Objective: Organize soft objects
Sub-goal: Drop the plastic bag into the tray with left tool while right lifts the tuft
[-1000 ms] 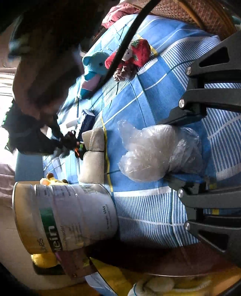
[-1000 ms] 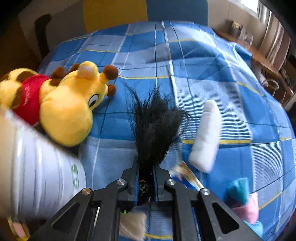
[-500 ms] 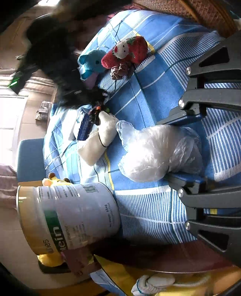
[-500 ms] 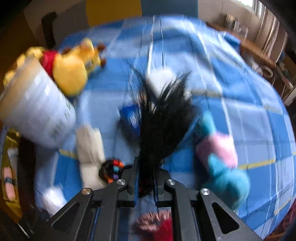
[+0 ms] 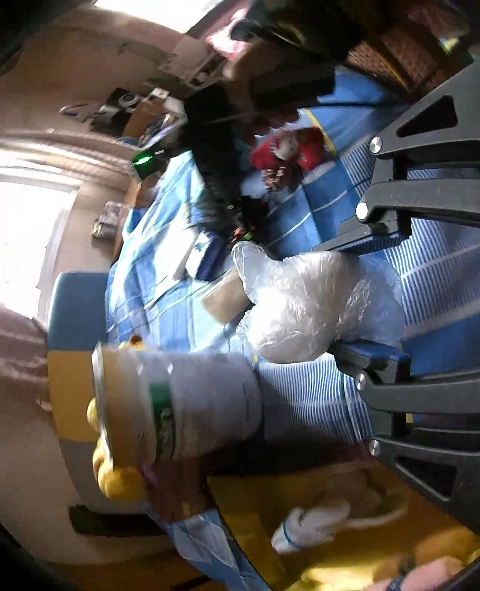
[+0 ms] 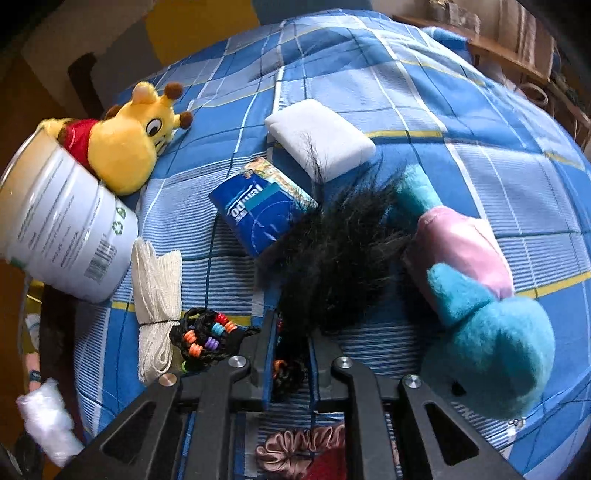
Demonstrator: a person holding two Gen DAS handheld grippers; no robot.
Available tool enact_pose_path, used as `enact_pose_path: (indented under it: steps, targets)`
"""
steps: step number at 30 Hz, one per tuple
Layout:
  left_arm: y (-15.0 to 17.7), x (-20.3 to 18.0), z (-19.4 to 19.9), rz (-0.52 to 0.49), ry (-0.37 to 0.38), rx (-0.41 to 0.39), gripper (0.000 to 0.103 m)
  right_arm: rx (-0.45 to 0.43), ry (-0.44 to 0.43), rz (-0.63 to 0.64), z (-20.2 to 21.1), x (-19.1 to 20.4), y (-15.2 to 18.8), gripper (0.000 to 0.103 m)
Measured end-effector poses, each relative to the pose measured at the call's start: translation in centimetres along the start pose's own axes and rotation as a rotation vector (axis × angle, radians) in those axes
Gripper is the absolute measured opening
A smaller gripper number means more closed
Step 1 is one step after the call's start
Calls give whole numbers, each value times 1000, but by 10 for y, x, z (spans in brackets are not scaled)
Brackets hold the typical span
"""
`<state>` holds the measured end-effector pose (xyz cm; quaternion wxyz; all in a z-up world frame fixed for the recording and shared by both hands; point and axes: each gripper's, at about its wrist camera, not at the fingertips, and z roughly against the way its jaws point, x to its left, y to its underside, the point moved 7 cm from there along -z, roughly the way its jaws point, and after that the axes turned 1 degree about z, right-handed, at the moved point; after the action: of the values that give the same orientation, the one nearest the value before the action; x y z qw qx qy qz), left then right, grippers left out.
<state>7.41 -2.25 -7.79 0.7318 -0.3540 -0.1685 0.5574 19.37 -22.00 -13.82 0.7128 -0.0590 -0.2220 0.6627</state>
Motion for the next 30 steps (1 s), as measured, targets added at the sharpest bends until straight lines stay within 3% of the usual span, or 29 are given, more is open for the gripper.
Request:
enact_pose_path:
  steps: [6,13,15,19,22,26,30]
  targets:
    - [-27,63,55,148,-61,-72,41,-3,20,22,-2,3,-2,15]
    - [-30,202,69,362,-306,-7,43,-29,79,75,-4,9,-4,15]
    - [-27,241,64,386,-403,23,43,-37,99,92,-4,10,-5,15]
    - [-20,285,44,407,-509,80,45,-47,115,115,-5,11,-6,14]
    - [-10,308,37,438,-552,110,50,-52,119,121,-4,10,-6,14]
    - [-4,319,44,455,-589,100,68,-63,135,130,-4,10,-6,13]
    - [-4,307,59,450,-604,55,71,-67,138,133,-5,11,-7,13]
